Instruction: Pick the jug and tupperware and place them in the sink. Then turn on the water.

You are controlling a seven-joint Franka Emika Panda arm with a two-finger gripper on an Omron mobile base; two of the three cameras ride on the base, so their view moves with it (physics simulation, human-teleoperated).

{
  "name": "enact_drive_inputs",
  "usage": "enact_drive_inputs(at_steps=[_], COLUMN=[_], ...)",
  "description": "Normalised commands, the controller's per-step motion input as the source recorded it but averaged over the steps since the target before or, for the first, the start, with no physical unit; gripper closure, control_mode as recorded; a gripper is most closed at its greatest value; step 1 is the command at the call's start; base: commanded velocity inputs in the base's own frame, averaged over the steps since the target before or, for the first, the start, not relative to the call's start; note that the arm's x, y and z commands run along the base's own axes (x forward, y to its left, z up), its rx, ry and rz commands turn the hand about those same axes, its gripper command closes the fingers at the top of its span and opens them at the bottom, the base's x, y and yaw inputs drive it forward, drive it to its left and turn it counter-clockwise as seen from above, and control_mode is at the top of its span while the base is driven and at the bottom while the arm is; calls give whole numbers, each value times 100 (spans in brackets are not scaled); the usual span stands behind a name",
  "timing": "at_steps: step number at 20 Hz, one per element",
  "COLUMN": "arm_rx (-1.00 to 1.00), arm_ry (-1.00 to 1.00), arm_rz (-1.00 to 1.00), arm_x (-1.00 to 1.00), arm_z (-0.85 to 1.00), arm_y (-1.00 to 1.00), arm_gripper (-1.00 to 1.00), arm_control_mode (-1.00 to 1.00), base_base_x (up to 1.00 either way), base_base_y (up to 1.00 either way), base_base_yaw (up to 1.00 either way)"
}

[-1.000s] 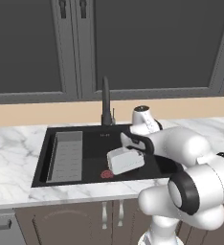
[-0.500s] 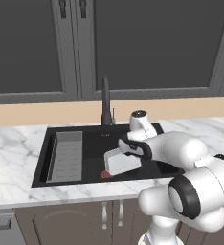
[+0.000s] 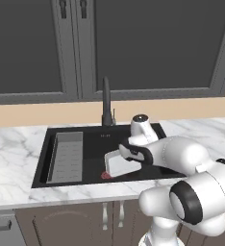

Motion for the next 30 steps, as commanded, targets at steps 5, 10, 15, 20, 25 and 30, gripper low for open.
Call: enact_drive_inputs(at_steps=[5,10,15,20,25,30], arm_rx=[0,0,0,0,0,0], arm_ry=[0,0,0,0,0,0], arm_rz=[0,0,0,0,0,0], arm_x=[1,1,0,0,0,0], arm_z=[-15,-12,-7,-12,-15,-1], arm_y=[0,0,0,0,0,0], arm_gripper=[100,100,100,100,100,100], arm_control_mode=[-100,-100,-100,-100,-100,-100], base_base_x=[0,0,0,0,0,0], base_base_y=[0,0,0,0,0,0], base_base_yaw=[0,0,0,0,0,0])
